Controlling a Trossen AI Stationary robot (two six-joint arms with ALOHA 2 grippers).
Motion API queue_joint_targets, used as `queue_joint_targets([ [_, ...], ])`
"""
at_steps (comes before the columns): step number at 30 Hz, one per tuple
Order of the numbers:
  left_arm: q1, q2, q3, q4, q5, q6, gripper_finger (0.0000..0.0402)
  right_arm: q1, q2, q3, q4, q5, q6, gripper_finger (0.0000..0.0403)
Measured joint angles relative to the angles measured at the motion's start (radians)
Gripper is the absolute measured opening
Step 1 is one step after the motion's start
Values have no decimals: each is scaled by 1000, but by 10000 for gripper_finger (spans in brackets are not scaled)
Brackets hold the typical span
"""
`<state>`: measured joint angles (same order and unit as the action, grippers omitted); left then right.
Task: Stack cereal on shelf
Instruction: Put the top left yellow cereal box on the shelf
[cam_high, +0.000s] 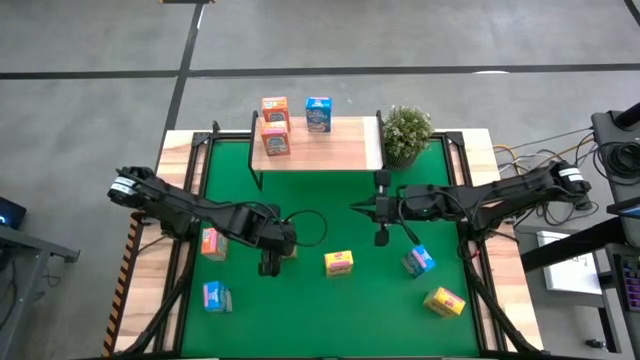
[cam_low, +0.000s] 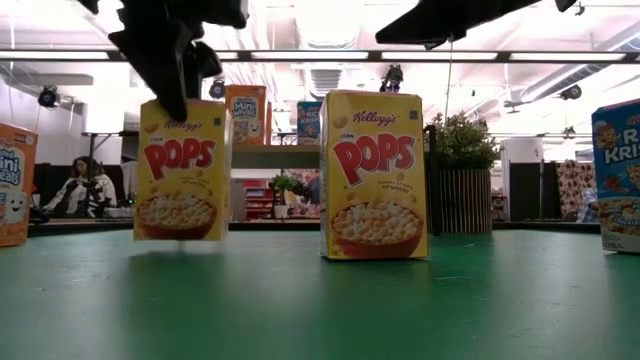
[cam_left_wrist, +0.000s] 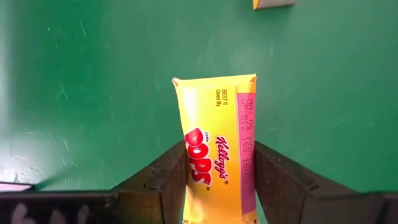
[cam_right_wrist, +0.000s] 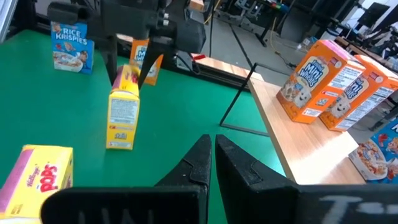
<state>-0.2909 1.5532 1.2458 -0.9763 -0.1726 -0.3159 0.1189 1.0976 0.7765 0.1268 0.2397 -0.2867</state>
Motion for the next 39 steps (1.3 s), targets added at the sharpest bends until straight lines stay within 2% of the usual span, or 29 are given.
queue_joint_targets([
  [6,0,0,99,-33,0,71,146,31,-59,0,-21,-1,-7,12],
  [16,38,-1,312,-49,-5,311,146,85,-116,-8,-19,-3,-53,12],
  [21,92,-1,378,-30,-71,427,146,104,-124,-24,-20,-3,-66,12],
  [30,265,-1,388,176,-83,560,146,130,-186,-79,-19,-3,-65,12],
  [39,445,-1,388,408,-82,568,146,132,-268,-130,-18,-3,-58,12],
])
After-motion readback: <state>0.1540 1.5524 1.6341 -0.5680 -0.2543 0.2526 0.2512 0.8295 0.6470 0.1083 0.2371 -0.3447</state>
